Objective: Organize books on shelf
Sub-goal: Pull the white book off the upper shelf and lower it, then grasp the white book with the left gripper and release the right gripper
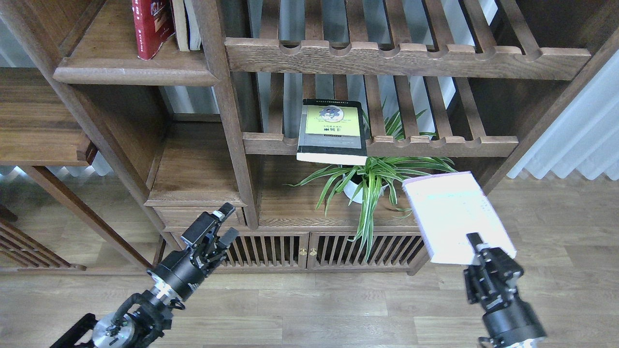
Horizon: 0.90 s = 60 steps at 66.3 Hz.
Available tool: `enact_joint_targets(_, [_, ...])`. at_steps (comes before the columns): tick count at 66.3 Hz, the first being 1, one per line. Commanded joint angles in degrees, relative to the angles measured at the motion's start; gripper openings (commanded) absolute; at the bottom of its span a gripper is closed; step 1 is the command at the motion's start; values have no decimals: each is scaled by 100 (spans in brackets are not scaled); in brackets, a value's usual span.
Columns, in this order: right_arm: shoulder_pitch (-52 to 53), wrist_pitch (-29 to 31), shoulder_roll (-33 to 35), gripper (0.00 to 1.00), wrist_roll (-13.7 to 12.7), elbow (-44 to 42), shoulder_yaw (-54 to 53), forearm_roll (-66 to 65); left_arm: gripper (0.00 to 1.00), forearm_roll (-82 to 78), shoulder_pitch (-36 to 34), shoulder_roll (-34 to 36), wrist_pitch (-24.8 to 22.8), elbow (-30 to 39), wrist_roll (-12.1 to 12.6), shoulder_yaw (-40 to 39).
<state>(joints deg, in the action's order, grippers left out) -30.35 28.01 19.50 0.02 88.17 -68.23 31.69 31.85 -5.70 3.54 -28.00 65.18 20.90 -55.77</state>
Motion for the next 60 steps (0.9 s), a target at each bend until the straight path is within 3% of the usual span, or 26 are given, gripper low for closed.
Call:
enact_joint_targets(1, [55, -1, -192, 11, -204, -106, 380, -49, 100, 444, 25, -20, 0, 100, 2, 286])
enact_joint_targets(23, [407, -1, -869, 8, -591, -318, 1224, -304, 100, 444, 210, -46, 0, 513, 11, 892])
enact_joint_targets(60, [143, -1, -1238, 8, -635, -441, 1462, -866, 90, 155, 474, -81, 0, 434, 11, 1332])
